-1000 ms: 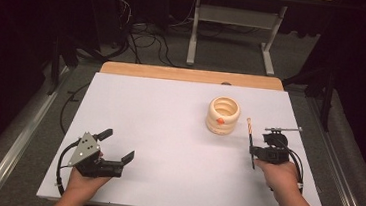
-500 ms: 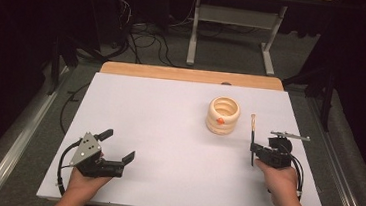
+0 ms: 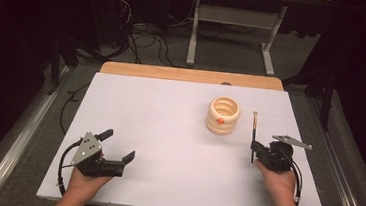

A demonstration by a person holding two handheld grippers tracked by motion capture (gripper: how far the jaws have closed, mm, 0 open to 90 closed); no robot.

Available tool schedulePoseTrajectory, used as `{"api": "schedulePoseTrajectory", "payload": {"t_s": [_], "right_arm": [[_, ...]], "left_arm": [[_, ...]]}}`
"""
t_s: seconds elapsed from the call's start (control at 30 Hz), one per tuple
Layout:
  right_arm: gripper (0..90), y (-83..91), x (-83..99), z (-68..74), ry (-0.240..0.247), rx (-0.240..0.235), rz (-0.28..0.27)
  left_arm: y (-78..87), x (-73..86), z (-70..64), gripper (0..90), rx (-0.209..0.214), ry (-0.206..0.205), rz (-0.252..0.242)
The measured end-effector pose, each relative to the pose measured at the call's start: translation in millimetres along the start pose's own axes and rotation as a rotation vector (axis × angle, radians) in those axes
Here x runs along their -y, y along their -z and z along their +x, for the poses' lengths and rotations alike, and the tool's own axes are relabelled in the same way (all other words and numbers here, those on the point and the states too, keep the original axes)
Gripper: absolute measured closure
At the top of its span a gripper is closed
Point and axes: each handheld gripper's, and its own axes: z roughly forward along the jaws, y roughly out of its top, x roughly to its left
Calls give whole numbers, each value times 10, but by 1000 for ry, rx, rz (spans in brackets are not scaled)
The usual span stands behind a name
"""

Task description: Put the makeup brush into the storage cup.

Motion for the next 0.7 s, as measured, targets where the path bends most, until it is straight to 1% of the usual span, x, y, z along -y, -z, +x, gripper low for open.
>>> {"api": "schedulePoseTrajectory", "payload": {"t_s": [0.03,0.1,0.17,0.2,0.23,0.27,0.37,0.43,0.47,0.53,0.57,0.63,0.7], "right_arm": [[858,5,13,-7,-13,-6,-12],[858,9,36,-23,-17,-23,-37],[858,14,57,-26,-11,-31,-57],[858,14,66,-34,3,-35,-70],[858,19,76,-29,-2,-38,-77],[858,23,86,-35,6,-39,-89],[858,31,108,-41,14,-51,-105],[858,41,121,-52,21,-72,-116],[858,50,127,-54,24,-74,-119],[858,63,142,-61,35,-84,-127],[858,71,152,-61,29,-88,-128],[858,79,175,-63,40,-98,-135],[857,87,189,-65,64,-101,-147]], "left_arm": [[-2,1,1,16,-2,-1,2],[-8,6,5,16,-4,2,4],[-12,9,9,16,-8,1,8],[-15,10,10,16,-9,2,9],[-18,13,9,16,-9,6,8],[-20,14,10,16,-10,6,10],[-26,16,14,16,-11,5,16],[-33,17,13,16,-13,6,16],[-35,17,13,16,-13,6,17],[-39,22,12,16,-14,13,17],[-42,24,11,16,-15,18,18],[-47,27,9,16,-17,18,22],[-50,27,2,16,-17,18,24]]}}
